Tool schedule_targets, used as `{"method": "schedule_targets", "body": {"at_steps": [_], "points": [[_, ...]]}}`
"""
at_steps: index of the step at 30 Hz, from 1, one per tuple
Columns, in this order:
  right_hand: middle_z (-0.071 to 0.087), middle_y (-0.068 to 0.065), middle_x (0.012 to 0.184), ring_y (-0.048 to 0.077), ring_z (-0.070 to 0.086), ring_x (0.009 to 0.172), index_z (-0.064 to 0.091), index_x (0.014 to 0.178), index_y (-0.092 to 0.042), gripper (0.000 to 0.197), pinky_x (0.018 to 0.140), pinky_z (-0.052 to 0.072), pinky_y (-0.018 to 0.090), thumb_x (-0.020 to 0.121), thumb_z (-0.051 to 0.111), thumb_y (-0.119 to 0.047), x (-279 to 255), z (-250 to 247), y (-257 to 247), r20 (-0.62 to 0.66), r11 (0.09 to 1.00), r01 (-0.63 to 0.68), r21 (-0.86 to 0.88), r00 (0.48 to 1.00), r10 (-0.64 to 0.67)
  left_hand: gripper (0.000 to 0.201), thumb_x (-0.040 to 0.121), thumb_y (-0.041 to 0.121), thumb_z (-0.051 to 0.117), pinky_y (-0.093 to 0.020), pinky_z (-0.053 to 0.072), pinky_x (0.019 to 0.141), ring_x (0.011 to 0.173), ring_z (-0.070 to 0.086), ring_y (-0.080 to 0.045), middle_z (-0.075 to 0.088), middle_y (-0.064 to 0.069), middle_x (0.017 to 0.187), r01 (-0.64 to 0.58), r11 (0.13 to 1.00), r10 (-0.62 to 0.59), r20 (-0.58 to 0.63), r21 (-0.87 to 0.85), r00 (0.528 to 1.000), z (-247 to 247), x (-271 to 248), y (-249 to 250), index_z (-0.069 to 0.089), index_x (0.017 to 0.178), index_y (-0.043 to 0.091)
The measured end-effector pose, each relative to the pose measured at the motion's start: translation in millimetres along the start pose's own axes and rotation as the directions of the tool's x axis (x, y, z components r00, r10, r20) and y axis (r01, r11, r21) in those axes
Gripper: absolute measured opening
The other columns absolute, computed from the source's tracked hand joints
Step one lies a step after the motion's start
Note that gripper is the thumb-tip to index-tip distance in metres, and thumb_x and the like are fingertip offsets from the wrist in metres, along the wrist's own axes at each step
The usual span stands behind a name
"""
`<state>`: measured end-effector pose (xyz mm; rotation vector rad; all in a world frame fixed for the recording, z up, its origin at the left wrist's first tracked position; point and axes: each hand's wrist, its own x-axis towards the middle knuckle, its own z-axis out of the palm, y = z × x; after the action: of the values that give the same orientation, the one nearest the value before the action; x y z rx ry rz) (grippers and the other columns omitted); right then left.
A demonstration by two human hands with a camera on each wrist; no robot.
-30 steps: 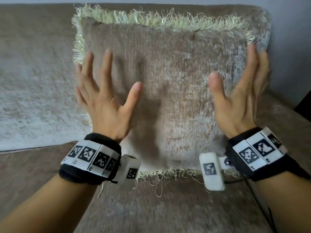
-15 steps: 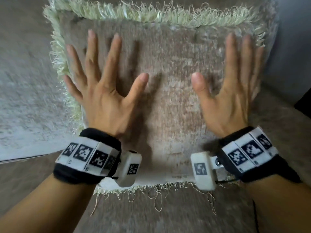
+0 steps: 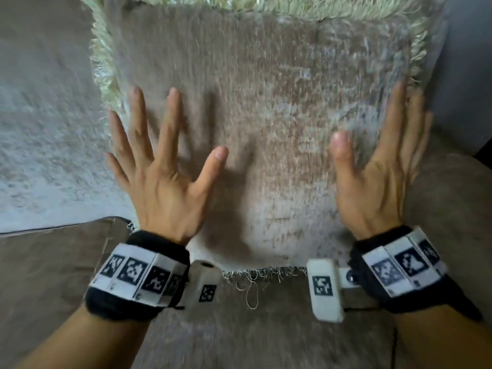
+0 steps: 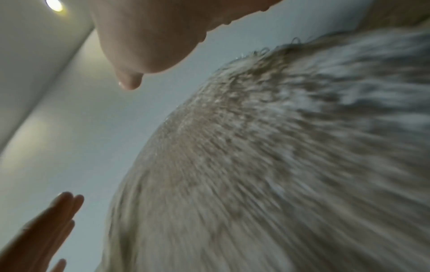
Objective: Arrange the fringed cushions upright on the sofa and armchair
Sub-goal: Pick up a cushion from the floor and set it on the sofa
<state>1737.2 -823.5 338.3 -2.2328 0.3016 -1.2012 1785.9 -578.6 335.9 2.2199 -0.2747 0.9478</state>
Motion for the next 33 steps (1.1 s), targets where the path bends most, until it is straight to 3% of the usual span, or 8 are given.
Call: {"method": "schedule_targets", "body": {"at_steps": [3, 6, 14, 20, 26, 28, 31, 33], "points": [[-0.004, 0.003, 0.173, 0.032, -0.005, 0.159, 0.003, 0.163, -0.035, 0.091, 0.125, 0.005, 0.061, 0.09, 0.029, -0.082, -24.3, 23.6, 10.6, 0.084, 0.996, -0.058, -0.071, 0.994, 0.064, 0.087, 0.085, 0.087, 0.037, -0.069, 0.003, 0.121, 0.159, -0.005, -0.031, 0.003, 0.004, 0.174, 0.034, 0.999, -0.035, 0.045, 0.031, 0.998, 18.2, -21.7, -11.3, 0.021, 0.16, 0.047], [-0.013, 0.002, 0.172, 0.032, -0.013, 0.158, -0.007, 0.162, -0.039, 0.094, 0.122, 0.003, 0.067, 0.085, 0.015, -0.089, -26.0, 52.6, 16.4, 0.203, 0.977, -0.067, -0.201, 0.973, 0.109, 0.087, 0.081, 0.091, 0.038, -0.074, 0.003, 0.119, 0.159, -0.009, -0.03, -0.004, 0.01, 0.173, 0.11, 0.99, -0.12, 0.12, 0.088, 0.985, 39.4, -27.4, -21.8, 0.01, 0.157, 0.059], [-0.001, 0.007, 0.172, 0.033, 0.001, 0.158, 0.009, 0.164, -0.032, 0.096, 0.125, 0.007, 0.059, 0.087, 0.032, -0.083, -39.6, 12.8, 34.3, 0.018, 0.991, -0.123, 0.049, 0.992, 0.123, 0.088, 0.091, 0.082, 0.04, -0.055, 0.004, 0.125, 0.159, 0.002, -0.039, 0.008, -0.011, 0.172, 0.021, 1.0, -0.021, -0.081, 0.002, 0.996, 17.2, -38.6, -31.9, 0.029, 0.161, 0.03], [-0.009, 0.001, 0.172, 0.03, -0.003, 0.159, -0.005, 0.162, -0.041, 0.094, 0.122, 0.009, 0.066, 0.085, 0.026, -0.086, -77.7, 49.1, 58.8, 0.178, 0.968, -0.215, -0.127, 0.955, 0.236, 0.092, 0.086, 0.089, 0.029, -0.06, 0.009, 0.126, 0.159, -0.004, -0.033, -0.006, -0.002, 0.173, 0.144, 0.987, -0.151, 0.119, 0.066, 0.981, 50.2, -65.1, -56.4, 0.013, 0.164, 0.04], [-0.005, 0.003, 0.172, 0.025, 0.003, 0.158, 0.0, 0.162, -0.039, 0.094, 0.124, 0.016, 0.059, 0.086, 0.035, -0.084, -75.9, 15.2, 68.2, 0.036, 0.957, -0.272, 0.1, 0.962, 0.27, 0.09, 0.095, 0.081, 0.022, -0.06, 0.012, 0.125, 0.16, 0.004, -0.031, 0.0, -0.015, 0.172, 0.08, 0.997, -0.08, -0.044, 0.001, 0.996, 31.2, -67.9, -69.8, 0.013, 0.165, 0.026], [-0.005, 0.004, 0.172, 0.025, 0.002, 0.158, 0.0, 0.163, -0.038, 0.095, 0.125, 0.012, 0.054, 0.087, 0.035, -0.082, -77.9, 26.0, 67.6, 0.057, 0.946, -0.309, 0.095, 0.951, 0.305, 0.089, 0.095, 0.081, 0.022, -0.059, 0.011, 0.125, 0.16, 0.002, -0.03, 0.0, -0.014, 0.173, 0.101, 0.995, -0.101, -0.002, -0.001, 0.995, 39.7, -71.1, -68.3, 0.013, 0.165, 0.027], [-0.003, 0.002, 0.172, 0.03, 0.001, 0.158, -0.005, 0.161, -0.043, 0.095, 0.123, 0.011, 0.063, 0.084, 0.03, -0.085, -80.2, 46.4, 64.5, 0.159, 0.94, -0.34, 0.007, 0.929, 0.335, 0.087, 0.093, 0.082, 0.025, -0.054, 0.009, 0.127, 0.16, 0.001, -0.027, 0.0, -0.008, 0.173, 0.16, 0.987, -0.16, 0.066, 0.009, 0.985, 50.0, -73.6, -67.8, 0.011, 0.165, 0.033], [-0.002, 0.003, 0.172, 0.03, 0.002, 0.158, -0.004, 0.161, -0.043, 0.096, 0.123, 0.013, 0.062, 0.083, 0.031, -0.086, -77.6, 47.6, 66.2, 0.158, 0.935, -0.355, 0.019, 0.924, 0.348, 0.087, 0.093, 0.082, 0.026, -0.051, 0.01, 0.127, 0.16, 0.004, -0.025, 0.004, -0.007, 0.173, 0.162, 0.987, -0.161, 0.046, -0.011, 0.986, 49.3, -70.1, -68.3, 0.013, 0.164, 0.034]]}}
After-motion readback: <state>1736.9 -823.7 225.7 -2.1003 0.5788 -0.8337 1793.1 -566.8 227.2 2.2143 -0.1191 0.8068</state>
